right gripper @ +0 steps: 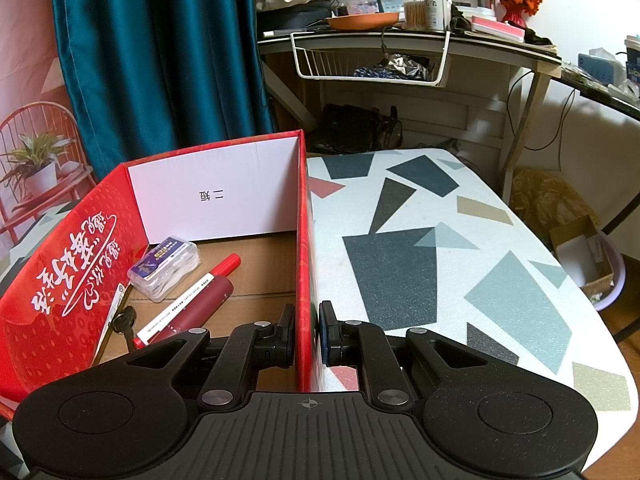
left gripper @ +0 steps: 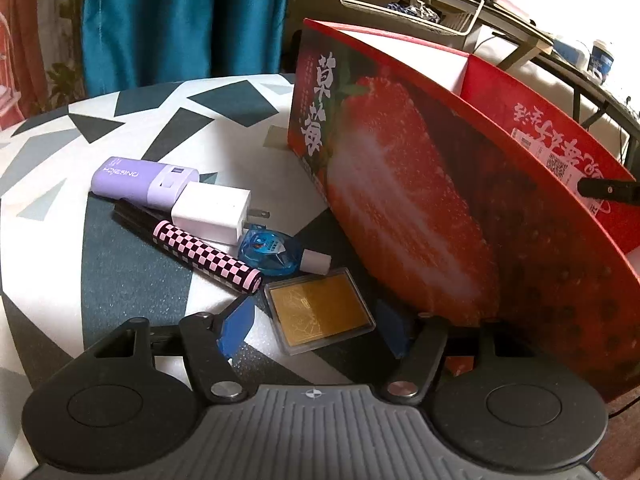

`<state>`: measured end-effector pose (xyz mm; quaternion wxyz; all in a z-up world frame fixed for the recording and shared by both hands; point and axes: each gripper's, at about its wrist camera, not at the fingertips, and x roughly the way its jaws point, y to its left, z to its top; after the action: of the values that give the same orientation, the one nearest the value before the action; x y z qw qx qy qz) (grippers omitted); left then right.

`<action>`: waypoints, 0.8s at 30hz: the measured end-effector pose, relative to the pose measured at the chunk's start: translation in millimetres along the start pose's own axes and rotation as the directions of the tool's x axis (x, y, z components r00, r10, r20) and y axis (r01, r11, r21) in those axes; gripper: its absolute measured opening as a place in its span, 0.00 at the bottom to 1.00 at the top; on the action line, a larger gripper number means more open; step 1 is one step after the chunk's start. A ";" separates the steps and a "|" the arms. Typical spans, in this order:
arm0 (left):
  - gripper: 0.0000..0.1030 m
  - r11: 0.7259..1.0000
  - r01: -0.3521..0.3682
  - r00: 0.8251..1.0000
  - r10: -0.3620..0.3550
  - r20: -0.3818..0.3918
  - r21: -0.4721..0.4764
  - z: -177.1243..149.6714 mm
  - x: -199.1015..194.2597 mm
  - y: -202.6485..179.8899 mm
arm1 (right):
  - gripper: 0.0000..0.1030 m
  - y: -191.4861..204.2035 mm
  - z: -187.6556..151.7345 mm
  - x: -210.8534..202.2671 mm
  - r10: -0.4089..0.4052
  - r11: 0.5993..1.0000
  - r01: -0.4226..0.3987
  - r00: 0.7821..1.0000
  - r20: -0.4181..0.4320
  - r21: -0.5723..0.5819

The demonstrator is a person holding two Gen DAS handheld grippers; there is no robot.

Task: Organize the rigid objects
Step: 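Move the left tool back over the gold-framed card, then lower the left tool onto the gold-framed card and close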

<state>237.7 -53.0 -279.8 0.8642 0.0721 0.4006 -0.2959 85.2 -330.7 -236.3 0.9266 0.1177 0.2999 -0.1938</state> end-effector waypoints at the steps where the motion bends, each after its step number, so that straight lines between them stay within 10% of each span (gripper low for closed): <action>1: 0.67 1.000 -0.007 1.000 0.007 0.001 0.018 -0.8 0.2 -1.6 | 0.12 -0.1 0.1 0.0 0.000 1.000 0.000 1.000 0.000 0.000; 11: 0.66 0.987 -0.067 0.997 0.061 0.045 0.146 -12.3 0.3 -15.6 | 0.12 0.2 -0.1 -0.1 -0.001 1.000 0.001 1.000 0.001 0.000; 24: 0.70 0.985 -0.166 0.983 0.160 0.089 0.055 -15.3 -1.7 -5.3 | 0.13 0.3 -0.9 0.4 -0.003 1.000 0.003 1.000 -0.001 -0.005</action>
<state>223.9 -51.0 -288.2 0.8988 0.1192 0.3473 -0.2393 85.2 -330.3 -237.2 0.9264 0.1151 0.3013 -0.1941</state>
